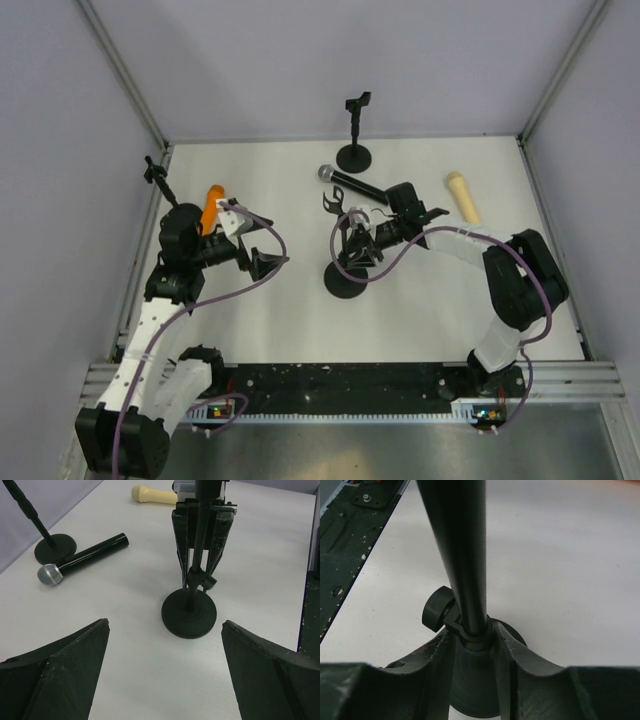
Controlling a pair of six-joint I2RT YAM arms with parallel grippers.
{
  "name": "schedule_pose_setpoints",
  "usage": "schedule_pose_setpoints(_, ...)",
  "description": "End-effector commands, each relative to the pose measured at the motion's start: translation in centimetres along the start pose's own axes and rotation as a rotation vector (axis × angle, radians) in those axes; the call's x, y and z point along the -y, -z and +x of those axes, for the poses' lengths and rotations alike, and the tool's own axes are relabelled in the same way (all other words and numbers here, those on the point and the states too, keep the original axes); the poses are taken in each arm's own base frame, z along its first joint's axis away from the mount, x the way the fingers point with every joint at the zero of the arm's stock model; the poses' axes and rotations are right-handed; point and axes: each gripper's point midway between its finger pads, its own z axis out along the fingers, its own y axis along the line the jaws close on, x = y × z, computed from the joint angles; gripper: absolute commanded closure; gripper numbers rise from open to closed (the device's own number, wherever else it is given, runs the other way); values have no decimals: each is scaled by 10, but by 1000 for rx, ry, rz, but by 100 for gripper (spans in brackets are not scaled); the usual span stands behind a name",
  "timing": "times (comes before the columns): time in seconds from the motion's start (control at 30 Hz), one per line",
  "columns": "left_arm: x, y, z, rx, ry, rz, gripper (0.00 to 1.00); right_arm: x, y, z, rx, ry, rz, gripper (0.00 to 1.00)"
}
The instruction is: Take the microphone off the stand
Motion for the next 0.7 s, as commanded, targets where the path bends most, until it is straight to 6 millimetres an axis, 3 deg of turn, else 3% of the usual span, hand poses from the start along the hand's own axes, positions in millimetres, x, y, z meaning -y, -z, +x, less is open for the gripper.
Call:
schedule_pose_setpoints(0.0, 1, 3, -12, 42, -35, 5, 1, 1, -12, -7, 27, 4, -11, 69)
schedule_pose_setpoints(0.17, -1, 4, -12, 45, -36, -8, 1, 4, -13, -6, 22, -12, 1, 78)
schedule_pose_setpoints(0.5, -4, 5, -12, 47, -14, -22, 1, 31, -8, -29, 62, -6, 178, 100)
schedule_pose_setpoints(0.67, -7, 5, -16, 65, -32, -35, 1, 42, -1, -39, 88, 20, 292, 100)
